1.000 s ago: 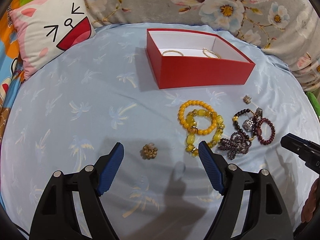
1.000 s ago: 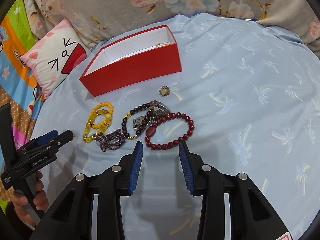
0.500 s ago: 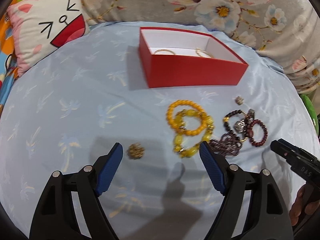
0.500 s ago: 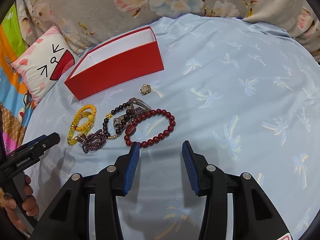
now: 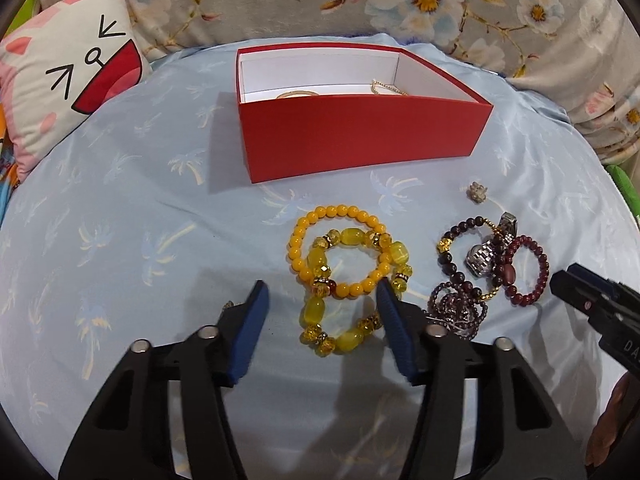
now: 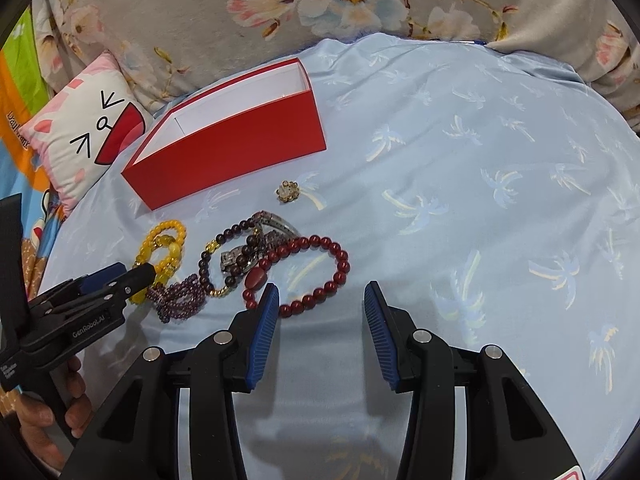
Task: Organize jewelry
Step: 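Grasp the dark red bead bracelet with the right tool while the left tool grasps the yellow bead bracelet, then lift both bracelets and carry them over the red box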
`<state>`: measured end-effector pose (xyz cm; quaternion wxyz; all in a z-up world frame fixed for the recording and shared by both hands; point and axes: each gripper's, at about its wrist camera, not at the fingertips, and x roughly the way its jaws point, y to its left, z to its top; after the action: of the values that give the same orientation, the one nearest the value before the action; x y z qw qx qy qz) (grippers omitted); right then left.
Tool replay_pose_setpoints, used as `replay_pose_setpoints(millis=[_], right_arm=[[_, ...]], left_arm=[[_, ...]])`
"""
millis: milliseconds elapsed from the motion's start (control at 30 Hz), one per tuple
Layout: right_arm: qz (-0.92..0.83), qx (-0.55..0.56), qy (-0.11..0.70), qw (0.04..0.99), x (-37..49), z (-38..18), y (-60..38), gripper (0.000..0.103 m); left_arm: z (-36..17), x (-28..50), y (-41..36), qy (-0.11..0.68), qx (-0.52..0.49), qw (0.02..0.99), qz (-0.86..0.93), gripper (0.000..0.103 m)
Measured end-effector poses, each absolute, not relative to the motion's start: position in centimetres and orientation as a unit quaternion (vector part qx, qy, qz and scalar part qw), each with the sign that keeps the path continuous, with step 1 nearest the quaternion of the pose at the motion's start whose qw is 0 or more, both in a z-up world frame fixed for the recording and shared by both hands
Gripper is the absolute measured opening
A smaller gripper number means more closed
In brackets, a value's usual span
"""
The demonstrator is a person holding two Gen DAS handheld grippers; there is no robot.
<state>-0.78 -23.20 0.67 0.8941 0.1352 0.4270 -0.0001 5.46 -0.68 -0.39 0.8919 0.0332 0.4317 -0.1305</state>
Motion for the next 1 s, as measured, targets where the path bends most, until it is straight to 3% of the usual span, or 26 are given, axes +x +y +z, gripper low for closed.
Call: replay_pose_setpoints(millis=[100,167,300,367,433,500,1000], right_arm=[[-0.006,0.129,0.429,0.894,0.1,0.4,-23.2,0.044],[-0.01,0.13,0.434,0.892,0.8,0.1,-23.4,0.044],[-0.019,0.125,0.436,0.891,1.5,-0.4,-23.4,0.041],[-0.025,0.11,0.435,0.893,1.7,-0.5,-23.0,0.034],[-0.037,0.09,0.435,0.895,1.8,-0.6,-22.6,0.017],[-0.046,0.072,0.435,0.896,1.7,-0.6,-22.4,0.008],[-0.039,0.117,0.414,0.902,-2.1,1.0,-23.7,0.008]], left_arm=[[-0.5,5.4,-0.8,0.428,0.04,0.894,-0.129,0.028],[-0.4,5.4,-0.7,0.43,0.037,0.892,-0.135,0.01],[-0.2,5.3,-0.2,0.428,0.027,0.892,-0.139,0.01],[0.2,5.1,0.0,0.424,0.025,0.894,-0.141,0.01],[0.6,4.9,0.3,0.42,0.021,0.896,-0.143,0.01],[0.9,4.7,0.5,0.42,0.015,0.895,-0.148,0.01],[2.1,2.8,1.9,0.417,-0.001,0.894,-0.163,0.009]])
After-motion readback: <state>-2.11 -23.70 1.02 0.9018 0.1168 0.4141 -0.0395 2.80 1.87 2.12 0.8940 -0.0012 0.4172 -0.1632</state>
